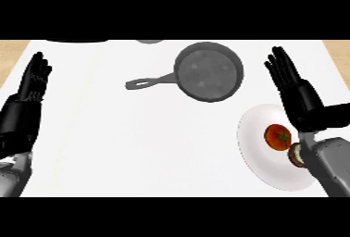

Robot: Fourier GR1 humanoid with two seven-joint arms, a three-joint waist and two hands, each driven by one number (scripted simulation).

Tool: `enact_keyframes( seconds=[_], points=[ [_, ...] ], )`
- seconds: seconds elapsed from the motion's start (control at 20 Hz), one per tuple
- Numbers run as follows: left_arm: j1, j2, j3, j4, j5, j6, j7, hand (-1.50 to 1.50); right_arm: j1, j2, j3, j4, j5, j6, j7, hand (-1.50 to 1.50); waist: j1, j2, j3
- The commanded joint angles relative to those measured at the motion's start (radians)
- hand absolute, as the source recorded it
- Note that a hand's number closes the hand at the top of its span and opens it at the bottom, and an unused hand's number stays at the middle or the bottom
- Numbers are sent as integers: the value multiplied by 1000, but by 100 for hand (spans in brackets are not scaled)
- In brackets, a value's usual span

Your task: Pick the tomato from the plate and place it in the pan

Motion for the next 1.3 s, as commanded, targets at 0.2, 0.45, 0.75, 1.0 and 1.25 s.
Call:
enact_keyframes(
  seconds=[0.2,0.45,0.75,1.0,1.25],
  points=[
    [179,-35,-77,117,-26,-20,95,0,37,-30,-151,76,-203,313,-132,-150,-2,-31,15],
    [196,-53,-99,118,11,-50,165,0,191,-96,-253,252,-150,97,-54,-150,-39,-35,14],
    [228,-35,-111,77,-5,-75,183,0,257,-328,-202,410,87,300,-240,-150,-1,-34,14],
    [239,-59,-105,118,-22,-77,139,0,172,-448,-168,415,176,424,-230,-150,4,-35,11],
    [239,-50,-90,50,-12,-89,221,0,92,-470,-93,355,257,532,-174,-150,3,-38,11]
  ],
)
